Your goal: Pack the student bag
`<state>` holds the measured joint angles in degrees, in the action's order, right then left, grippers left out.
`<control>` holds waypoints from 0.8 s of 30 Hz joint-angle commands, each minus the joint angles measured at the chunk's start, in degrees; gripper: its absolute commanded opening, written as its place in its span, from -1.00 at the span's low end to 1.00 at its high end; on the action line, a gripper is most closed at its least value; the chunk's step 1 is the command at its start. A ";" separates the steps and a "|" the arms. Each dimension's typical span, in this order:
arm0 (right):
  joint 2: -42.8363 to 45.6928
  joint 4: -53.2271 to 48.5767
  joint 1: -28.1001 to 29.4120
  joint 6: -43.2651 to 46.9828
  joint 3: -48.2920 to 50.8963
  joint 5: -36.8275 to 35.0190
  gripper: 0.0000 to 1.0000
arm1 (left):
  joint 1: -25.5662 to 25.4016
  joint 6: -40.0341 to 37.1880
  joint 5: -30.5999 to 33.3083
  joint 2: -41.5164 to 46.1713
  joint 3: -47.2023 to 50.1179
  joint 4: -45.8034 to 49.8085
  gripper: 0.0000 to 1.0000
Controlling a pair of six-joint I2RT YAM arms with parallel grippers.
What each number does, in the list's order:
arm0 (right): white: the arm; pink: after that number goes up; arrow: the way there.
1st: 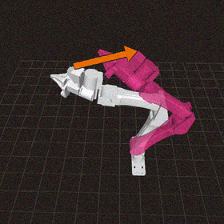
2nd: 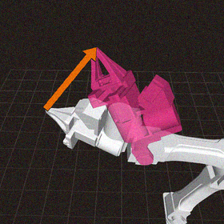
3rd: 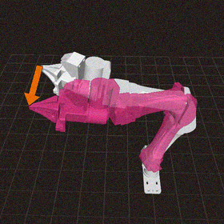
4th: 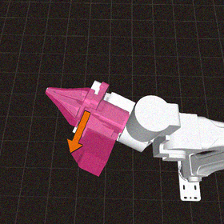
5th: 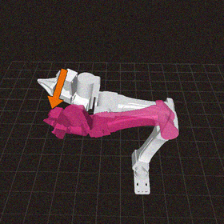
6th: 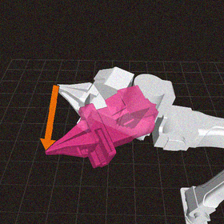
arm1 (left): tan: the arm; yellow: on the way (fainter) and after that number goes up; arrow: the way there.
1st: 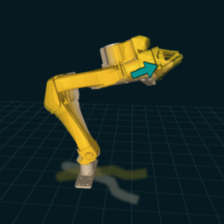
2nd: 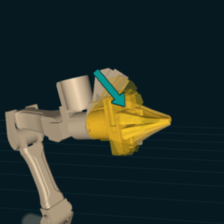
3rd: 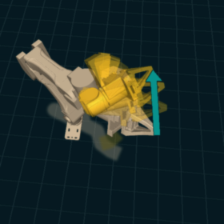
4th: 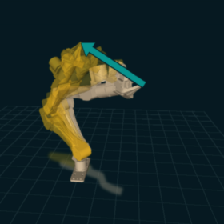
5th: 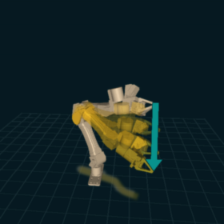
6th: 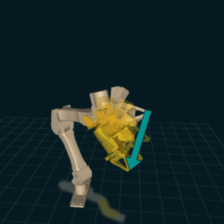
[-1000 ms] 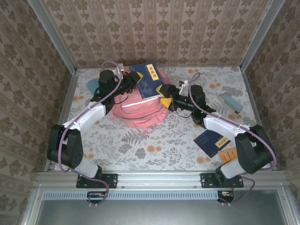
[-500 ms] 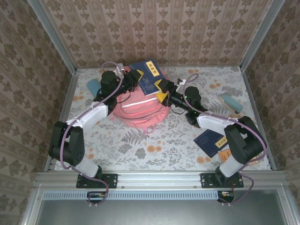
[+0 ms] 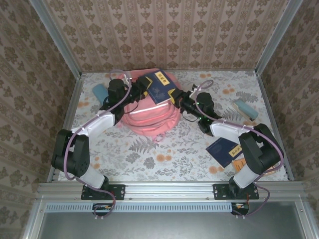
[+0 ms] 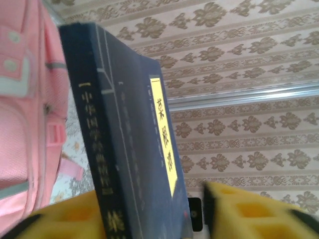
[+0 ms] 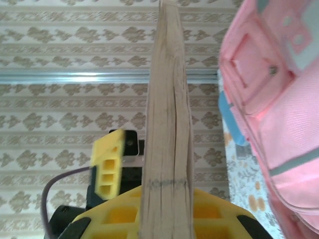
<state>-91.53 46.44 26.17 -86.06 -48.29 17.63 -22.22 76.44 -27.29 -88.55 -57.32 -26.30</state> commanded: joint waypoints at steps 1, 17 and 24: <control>5.49 -10.13 -1.17 8.06 0.14 -2.85 -0.86 | 1.20 -8.29 -0.93 4.53 1.30 9.23 0.26; 24.63 -47.53 -13.73 35.18 -0.46 -8.34 -0.85 | -7.12 -63.17 15.88 2.80 -12.52 58.86 1.00; 28.11 -51.75 -15.53 36.84 0.11 -9.81 -0.85 | -13.83 -74.65 21.62 -8.11 -23.76 65.74 0.98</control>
<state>-65.45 -3.51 11.27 -51.55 -48.14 9.26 -34.98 10.83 -10.31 -93.10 -77.47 32.86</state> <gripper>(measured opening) 0.130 0.995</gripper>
